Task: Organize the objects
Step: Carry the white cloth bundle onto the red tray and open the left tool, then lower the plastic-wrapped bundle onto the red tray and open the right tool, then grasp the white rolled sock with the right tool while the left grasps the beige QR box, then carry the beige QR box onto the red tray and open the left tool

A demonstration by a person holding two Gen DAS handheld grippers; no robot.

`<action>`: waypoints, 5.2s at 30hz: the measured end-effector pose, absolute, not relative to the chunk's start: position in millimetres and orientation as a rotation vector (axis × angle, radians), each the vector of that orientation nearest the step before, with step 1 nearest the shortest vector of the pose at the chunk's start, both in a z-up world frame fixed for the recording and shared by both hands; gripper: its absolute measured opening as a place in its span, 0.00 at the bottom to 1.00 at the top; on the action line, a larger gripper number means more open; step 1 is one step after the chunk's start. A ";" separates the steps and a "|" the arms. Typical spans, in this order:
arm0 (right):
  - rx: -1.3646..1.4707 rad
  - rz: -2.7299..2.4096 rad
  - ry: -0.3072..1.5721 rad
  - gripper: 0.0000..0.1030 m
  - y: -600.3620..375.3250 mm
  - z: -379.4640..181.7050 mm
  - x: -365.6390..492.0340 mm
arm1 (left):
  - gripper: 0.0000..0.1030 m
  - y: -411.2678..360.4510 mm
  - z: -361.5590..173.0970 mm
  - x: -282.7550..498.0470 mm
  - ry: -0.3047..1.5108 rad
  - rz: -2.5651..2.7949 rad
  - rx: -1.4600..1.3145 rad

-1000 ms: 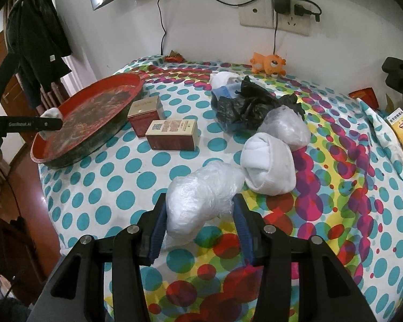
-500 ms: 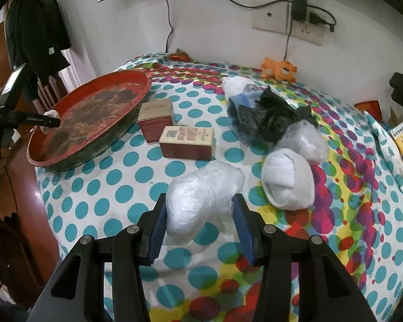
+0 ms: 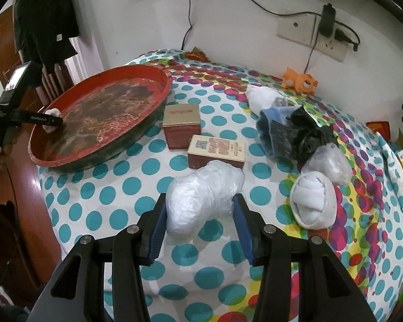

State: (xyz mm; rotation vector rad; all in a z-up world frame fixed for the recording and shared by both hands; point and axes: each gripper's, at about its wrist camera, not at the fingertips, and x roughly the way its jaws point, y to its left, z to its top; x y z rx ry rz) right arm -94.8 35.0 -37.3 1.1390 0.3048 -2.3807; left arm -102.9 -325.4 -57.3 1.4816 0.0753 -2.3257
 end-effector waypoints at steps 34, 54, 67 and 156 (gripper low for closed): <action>1.098 -2.152 0.492 0.43 -173.7 -38.6 -218.7 | 0.67 -280.8 -29.7 -14.6 0.105 -2.431 1.458; 1.041 -2.235 0.320 0.67 -57.0 0.7 -160.7 | 0.67 -218.4 -15.2 -27.5 0.047 -2.549 1.481; 1.168 -2.464 0.208 0.67 126.2 -18.0 -103.0 | 0.67 -92.2 -29.7 -38.9 -0.115 -2.744 1.611; 1.206 -2.428 0.004 0.44 150.2 -77.7 -169.2 | 0.29 -3.6 -73.4 -178.3 -0.369 -2.817 2.041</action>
